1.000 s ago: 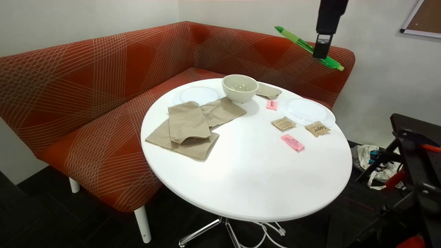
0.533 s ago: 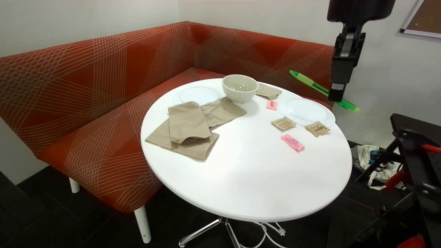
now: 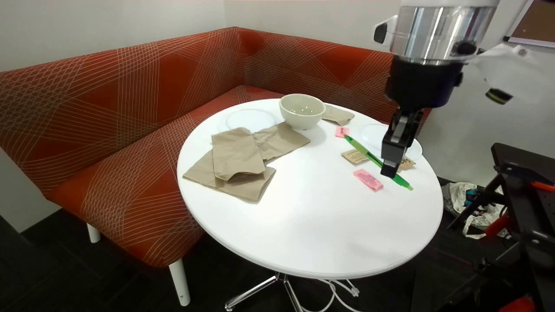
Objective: Remove the pen from the bowl and put it on the table
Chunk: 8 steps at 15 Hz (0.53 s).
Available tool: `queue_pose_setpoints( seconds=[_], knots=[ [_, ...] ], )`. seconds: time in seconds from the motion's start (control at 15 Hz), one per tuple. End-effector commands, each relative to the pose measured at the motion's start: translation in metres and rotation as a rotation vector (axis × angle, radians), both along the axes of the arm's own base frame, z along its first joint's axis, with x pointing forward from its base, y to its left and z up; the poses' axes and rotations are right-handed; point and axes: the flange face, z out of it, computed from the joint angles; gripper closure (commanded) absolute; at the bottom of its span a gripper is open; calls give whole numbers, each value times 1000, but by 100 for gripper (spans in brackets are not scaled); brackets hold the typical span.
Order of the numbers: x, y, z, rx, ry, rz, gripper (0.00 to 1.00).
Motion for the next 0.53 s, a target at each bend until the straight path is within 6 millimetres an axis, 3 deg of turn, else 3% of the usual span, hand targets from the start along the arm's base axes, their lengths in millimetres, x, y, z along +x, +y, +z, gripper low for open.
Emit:
queue_pose_setpoints(
  seconds=[0.0,0.33,0.4,0.47],
  knots=[
    [9,2,-32,-31,-31,-21,97],
    [20,-7,-63,-76,-29,-25,97],
    [22,-8,-65,-78,-28,-27,65],
    [25,-8,-65,-84,-33,-28,61]
  ],
)
